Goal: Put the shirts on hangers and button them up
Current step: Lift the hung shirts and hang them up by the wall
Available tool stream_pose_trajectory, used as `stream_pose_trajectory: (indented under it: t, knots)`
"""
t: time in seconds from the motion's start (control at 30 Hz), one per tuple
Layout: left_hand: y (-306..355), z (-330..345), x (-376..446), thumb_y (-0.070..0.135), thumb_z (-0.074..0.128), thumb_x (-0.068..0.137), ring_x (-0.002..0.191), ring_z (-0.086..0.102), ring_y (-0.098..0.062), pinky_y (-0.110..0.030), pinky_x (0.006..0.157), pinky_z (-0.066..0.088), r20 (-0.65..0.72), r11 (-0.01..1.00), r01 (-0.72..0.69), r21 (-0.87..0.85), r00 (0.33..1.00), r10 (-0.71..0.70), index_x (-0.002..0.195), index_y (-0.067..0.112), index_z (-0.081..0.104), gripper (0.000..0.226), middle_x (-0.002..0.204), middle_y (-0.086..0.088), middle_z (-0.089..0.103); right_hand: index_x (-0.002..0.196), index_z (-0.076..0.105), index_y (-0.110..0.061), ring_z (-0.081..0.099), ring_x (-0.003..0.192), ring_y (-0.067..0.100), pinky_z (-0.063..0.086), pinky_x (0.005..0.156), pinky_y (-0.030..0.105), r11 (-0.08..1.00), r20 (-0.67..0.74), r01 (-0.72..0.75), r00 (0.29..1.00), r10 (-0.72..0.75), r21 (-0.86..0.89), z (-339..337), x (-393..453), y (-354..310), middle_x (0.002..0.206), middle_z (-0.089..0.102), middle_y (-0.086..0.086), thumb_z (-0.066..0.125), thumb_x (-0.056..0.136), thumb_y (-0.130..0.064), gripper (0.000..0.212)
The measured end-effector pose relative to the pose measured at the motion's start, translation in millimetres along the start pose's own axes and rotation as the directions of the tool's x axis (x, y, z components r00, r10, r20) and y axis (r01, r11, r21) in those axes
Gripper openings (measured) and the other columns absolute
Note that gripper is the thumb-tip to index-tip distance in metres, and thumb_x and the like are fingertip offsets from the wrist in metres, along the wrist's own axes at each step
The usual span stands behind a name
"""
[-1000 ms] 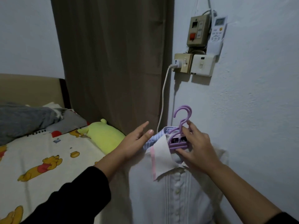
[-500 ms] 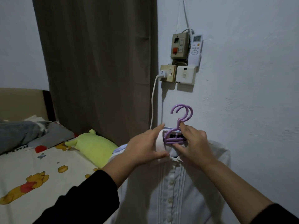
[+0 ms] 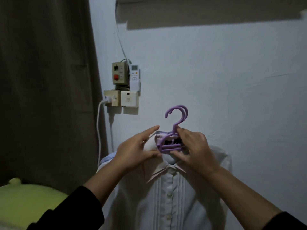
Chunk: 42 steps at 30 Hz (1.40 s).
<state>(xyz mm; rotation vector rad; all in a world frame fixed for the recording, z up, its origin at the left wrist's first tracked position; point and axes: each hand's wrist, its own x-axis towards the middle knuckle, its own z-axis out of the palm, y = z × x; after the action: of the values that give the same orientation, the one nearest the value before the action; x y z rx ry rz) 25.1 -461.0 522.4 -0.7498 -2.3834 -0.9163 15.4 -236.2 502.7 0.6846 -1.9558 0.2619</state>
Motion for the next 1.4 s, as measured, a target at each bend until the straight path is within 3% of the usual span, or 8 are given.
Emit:
stream_pose_trajectory:
  t: [0.2,0.33,0.47,0.73,0.93,1.13,1.27,1.4]
  knots:
    - [56.4,25.2,47.3,0.079,0.064,0.044,0.087,0.055,-0.005,-0.025,0.079,0.048,0.074,0.970,-0.009,-0.242,0.997,0.028,0.123,0.068,0.027,0.088,0.102,0.006,0.056,0.128,0.051,-0.011,0.048,0.124,0.024,0.037,0.097,0.049,0.959,-0.139,0.007,0.989,-0.048,-0.283,-70.1,-30.6,48.5,0.132,0.055,0.011,0.060,0.082,-0.044,0.058]
    - [104.2,52.4,69.0,0.082,0.060,0.062,0.112,0.056,-0.025,-0.036,0.089,0.047,0.068,0.940,-0.042,-0.338,0.995,0.069,0.137,0.049,0.040,0.084,0.124,-0.013,0.059,0.126,0.048,-0.019,0.032,0.133,0.037,0.031,0.102,0.061,0.914,-0.181,-0.022,0.982,-0.056,-0.404,-117.9,-59.9,80.5,0.144,0.035,0.015,0.056,0.080,-0.053,0.058]
    - [149.9,84.4,83.7,0.080,0.055,0.059,0.118,0.056,-0.006,-0.036,0.103,0.044,0.050,0.918,-0.124,-0.376,0.987,0.154,0.116,0.065,0.049,0.059,0.121,0.030,0.058,0.129,0.046,-0.022,0.043,0.128,0.031,0.030,0.102,0.061,0.868,-0.206,-0.119,0.978,0.020,-0.482,-186.4,-77.0,111.6,0.135,0.053,0.016,0.044,0.087,-0.061,0.058]
    - [251.1,142.0,100.8,0.070,0.059,0.072,0.112,0.057,-0.009,-0.026,0.086,0.044,-0.086,0.936,-0.301,-0.183,0.953,0.289,0.134,0.049,0.045,0.067,0.127,0.016,0.060,0.137,0.039,-0.018,0.058,0.098,0.024,0.053,0.076,0.044,0.872,-0.023,-0.094,0.995,0.095,-0.481,-306.1,-106.2,154.3,0.112,0.062,0.012,0.059,0.080,-0.051,0.069]
    - [324.3,176.2,105.8,0.062,0.047,0.078,0.087,0.051,-0.008,-0.024,0.071,0.041,-0.148,0.818,-0.558,-0.138,0.829,0.540,0.135,0.055,0.038,0.057,0.100,0.015,0.053,0.138,0.038,-0.013,0.051,0.109,0.020,0.046,0.087,0.036,0.847,-0.022,-0.070,0.997,0.068,-0.526,-378.6,-138.8,173.2,0.120,0.058,0.012,0.054,0.086,-0.053,0.068]
    - [371.6,207.0,121.2,0.044,0.046,0.083,0.087,0.060,-0.018,-0.028,0.064,0.044,-0.223,0.790,-0.607,-0.084,0.784,0.579,0.129,0.049,0.050,0.046,0.094,0.007,0.060,0.134,0.040,-0.013,0.049,0.114,0.021,0.043,0.091,0.040,0.785,-0.088,-0.122,0.992,0.086,-0.607,-448.8,-171.0,199.1,0.123,0.058,0.014,0.058,0.080,-0.046,0.066]
    - [396.3,224.4,135.9,0.068,0.039,0.076,0.075,0.055,-0.016,-0.024,0.055,0.032,-0.245,0.793,-0.608,-0.030,0.774,0.584,0.131,0.050,0.049,0.059,0.078,0.009,0.045,0.135,0.040,-0.012,0.050,0.112,0.018,0.043,0.091,0.039,0.752,-0.079,-0.121,0.993,0.091,-0.648,-475.3,-179.3,212.9,0.118,0.061,0.015,0.058,0.080,-0.045,0.066]
    - [419.9,241.1,151.4,0.061,0.069,0.071,0.079,0.054,-0.018,-0.027,0.055,0.029,-0.201,0.813,-0.583,0.008,0.795,0.572,0.134,0.051,0.042,0.069,0.082,0.008,0.043,0.137,0.038,-0.012,0.050,0.103,0.016,0.049,0.082,0.036,0.723,-0.075,-0.126,0.992,0.102,-0.679,-493.9,-184.9,228.5,0.112,0.060,0.012,0.057,0.081,-0.044,0.068]
